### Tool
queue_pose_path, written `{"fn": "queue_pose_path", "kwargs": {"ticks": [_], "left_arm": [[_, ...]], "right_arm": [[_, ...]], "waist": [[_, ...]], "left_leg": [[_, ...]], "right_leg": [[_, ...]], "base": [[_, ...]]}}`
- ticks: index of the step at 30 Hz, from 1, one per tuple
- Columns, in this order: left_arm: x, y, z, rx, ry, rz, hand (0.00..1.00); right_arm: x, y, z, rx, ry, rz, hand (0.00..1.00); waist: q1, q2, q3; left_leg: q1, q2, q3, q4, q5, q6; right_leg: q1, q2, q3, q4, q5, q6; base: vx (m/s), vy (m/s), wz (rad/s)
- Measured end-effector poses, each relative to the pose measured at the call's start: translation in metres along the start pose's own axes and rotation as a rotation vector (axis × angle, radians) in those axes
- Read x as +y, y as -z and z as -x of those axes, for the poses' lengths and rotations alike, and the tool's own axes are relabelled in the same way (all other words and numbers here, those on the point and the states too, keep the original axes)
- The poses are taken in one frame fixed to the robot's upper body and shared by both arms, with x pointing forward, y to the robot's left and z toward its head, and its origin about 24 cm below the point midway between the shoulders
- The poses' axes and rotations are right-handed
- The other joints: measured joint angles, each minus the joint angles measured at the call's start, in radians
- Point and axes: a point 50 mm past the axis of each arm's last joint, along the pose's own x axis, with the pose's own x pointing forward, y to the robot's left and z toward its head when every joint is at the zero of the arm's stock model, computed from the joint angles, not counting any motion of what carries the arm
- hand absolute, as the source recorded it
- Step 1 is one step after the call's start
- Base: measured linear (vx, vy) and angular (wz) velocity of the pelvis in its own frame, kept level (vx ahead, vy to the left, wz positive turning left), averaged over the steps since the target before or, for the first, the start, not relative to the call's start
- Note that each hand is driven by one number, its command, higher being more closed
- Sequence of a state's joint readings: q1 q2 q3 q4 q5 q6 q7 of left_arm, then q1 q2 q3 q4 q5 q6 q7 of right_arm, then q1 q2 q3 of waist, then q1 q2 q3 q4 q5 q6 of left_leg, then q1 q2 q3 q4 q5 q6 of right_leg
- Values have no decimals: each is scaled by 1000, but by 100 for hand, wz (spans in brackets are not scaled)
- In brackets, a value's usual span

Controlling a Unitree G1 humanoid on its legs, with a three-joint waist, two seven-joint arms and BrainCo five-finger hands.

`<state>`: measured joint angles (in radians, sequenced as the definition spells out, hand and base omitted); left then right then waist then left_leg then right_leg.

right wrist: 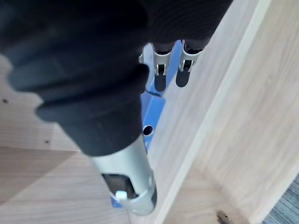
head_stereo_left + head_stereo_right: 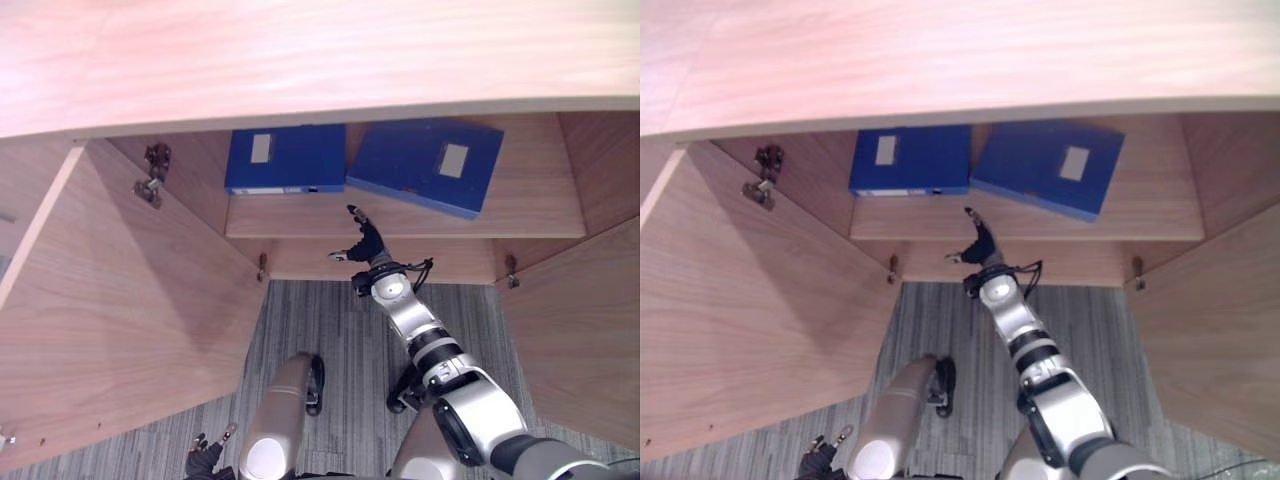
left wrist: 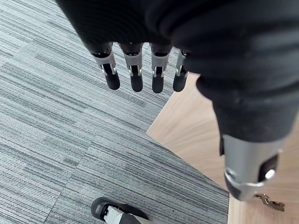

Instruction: Walk over to the cabinet, pick up the folder, carry it to the office cabinet, place the folder inside the office cabinet, then close the office cabinet door

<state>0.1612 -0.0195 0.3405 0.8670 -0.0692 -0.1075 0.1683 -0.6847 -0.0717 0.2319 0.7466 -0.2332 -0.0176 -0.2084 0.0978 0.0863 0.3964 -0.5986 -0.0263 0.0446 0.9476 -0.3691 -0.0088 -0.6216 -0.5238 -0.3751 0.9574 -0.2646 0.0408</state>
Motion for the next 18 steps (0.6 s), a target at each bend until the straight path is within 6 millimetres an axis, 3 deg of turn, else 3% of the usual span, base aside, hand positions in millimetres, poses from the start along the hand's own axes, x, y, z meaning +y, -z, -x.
{"fn": "queue_pose_path", "kwargs": {"ticks": [4,10,12,18], "left_arm": [[-2,-4,0,-18,4,6,0],[-8,-12,-2,-41,25,-8,0],[-12,-16,-2,-63,41,-21,0],[-16,-25,-2,-106,62,-31,0]], "right_arm": [[-5,5,-4,37,1,44,0],[-56,0,-14,14,106,135,0],[-84,2,-13,13,170,177,0],[-123,-13,-9,-69,236,278,0]], "waist": [[9,1,3],[24,15,14],[26,23,28],[28,25,52]], "left_leg": [[-53,0,-2,37,-6,0],[-145,-1,2,114,-28,1],[-177,-1,2,139,-31,3],[-240,5,21,183,-43,12]], "right_leg": [[-57,-4,15,39,-12,-7],[-157,-18,48,111,-37,2],[-187,-20,55,129,-37,2],[-268,-15,91,164,-37,2]], "base": [[-32,-13,3],[-11,-6,0],[0,0,0],[-2,3,-6]]}}
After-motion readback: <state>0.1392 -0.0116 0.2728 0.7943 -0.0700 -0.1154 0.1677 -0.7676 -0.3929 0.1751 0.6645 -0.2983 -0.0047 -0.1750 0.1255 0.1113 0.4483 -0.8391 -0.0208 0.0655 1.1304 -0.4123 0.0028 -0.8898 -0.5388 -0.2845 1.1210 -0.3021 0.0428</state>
